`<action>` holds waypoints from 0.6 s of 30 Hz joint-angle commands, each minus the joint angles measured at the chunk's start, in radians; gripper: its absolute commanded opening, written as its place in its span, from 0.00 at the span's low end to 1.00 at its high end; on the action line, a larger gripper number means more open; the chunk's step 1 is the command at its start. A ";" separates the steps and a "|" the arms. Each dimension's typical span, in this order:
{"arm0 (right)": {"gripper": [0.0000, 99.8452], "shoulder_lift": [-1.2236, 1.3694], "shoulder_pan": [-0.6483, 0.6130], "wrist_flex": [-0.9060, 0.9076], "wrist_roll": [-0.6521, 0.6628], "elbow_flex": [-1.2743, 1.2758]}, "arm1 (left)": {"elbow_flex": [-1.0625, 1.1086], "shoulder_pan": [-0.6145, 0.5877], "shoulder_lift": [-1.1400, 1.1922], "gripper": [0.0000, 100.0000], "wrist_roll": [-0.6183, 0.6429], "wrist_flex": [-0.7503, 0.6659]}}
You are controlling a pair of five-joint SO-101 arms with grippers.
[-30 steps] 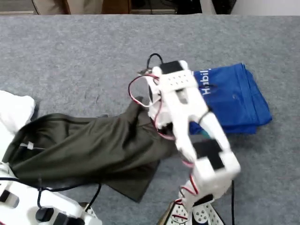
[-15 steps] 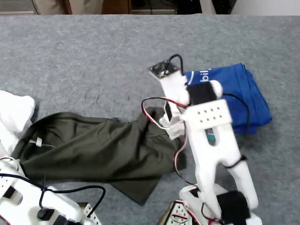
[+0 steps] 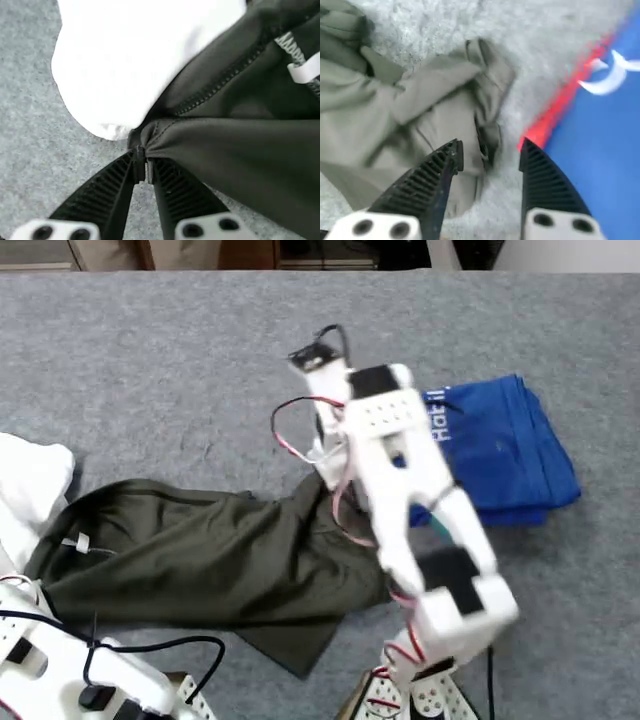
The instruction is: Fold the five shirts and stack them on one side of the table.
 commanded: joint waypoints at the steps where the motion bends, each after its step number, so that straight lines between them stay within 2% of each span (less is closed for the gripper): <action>1: 0.20 0.182 -0.018 -0.014 0.012 -0.113 | -0.035 -0.014 -0.012 0.02 -0.002 -0.009; 9: 0.20 0.519 -0.022 0.002 0.012 -0.380 | -0.029 -0.038 -0.004 0.02 -0.002 -0.009; 12: 0.20 0.595 -0.022 0.060 0.012 -0.466 | -0.029 -0.038 -0.004 0.02 -0.002 -0.009; 18: 0.02 0.648 -0.018 0.152 0.014 -0.598 | -0.029 -0.038 -0.004 0.02 -0.002 -0.009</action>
